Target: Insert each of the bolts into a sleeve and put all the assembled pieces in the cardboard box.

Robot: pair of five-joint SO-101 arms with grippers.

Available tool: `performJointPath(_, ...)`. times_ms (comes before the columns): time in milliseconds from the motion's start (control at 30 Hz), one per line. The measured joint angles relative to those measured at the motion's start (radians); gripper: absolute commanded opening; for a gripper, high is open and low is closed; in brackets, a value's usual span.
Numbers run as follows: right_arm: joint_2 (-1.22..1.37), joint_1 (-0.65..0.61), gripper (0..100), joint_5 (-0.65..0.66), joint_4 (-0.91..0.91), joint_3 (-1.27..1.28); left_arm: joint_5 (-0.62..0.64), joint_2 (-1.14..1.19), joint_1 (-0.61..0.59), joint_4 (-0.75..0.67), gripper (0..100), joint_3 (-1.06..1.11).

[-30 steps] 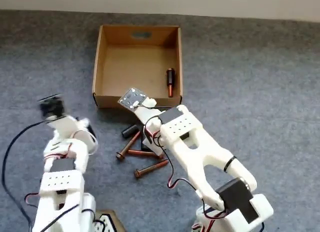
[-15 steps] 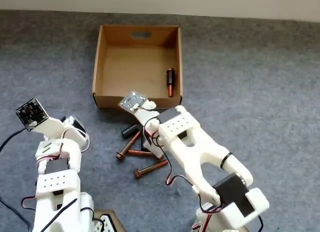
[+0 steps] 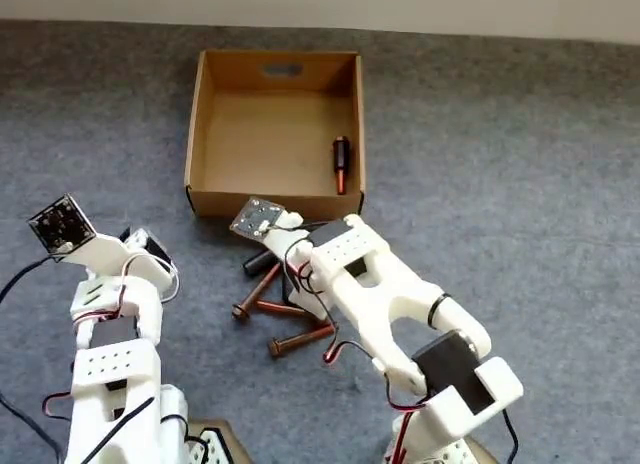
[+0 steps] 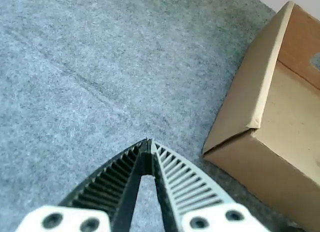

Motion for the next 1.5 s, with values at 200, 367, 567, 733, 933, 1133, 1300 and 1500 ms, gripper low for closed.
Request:
performJointPath(200, 0.005, 0.011, 0.6, 0.000, -0.006, -0.011, 0.002, 0.000, 0.000, -0.006, 1, 0.000)
performJointPath(367, -0.087, 0.026, 0.6, -0.011, 0.055, 0.041, 0.002, 0.000, 0.000, -0.006, 1, 0.000)
performJointPath(567, -0.356, 0.161, 0.6, -0.219, 0.072, 0.164, 0.002, 0.000, 0.002, -0.006, 1, 0.000)
performJointPath(733, -0.448, 0.261, 0.9, -0.315, 0.072, 0.295, 0.002, 0.000, 0.008, -0.006, 1, 0.000)
performJointPath(933, -0.407, 0.348, 11.1, -0.319, 0.072, 0.351, 0.002, 0.000, 0.008, -0.006, 1, 0.000)
performJointPath(1133, -0.373, 0.356, 22.0, -0.319, 0.072, 0.351, 0.002, 0.000, 0.008, -0.006, 1, 0.000)
performJointPath(1300, -0.373, 0.358, 22.0, -0.319, 0.040, 0.351, -0.044, 0.000, 0.037, -0.006, 1, 0.000)
performJointPath(1500, -0.358, 0.358, 22.0, -0.236, -0.057, 0.351, -0.097, 0.000, 0.064, -0.006, 1, 0.000)
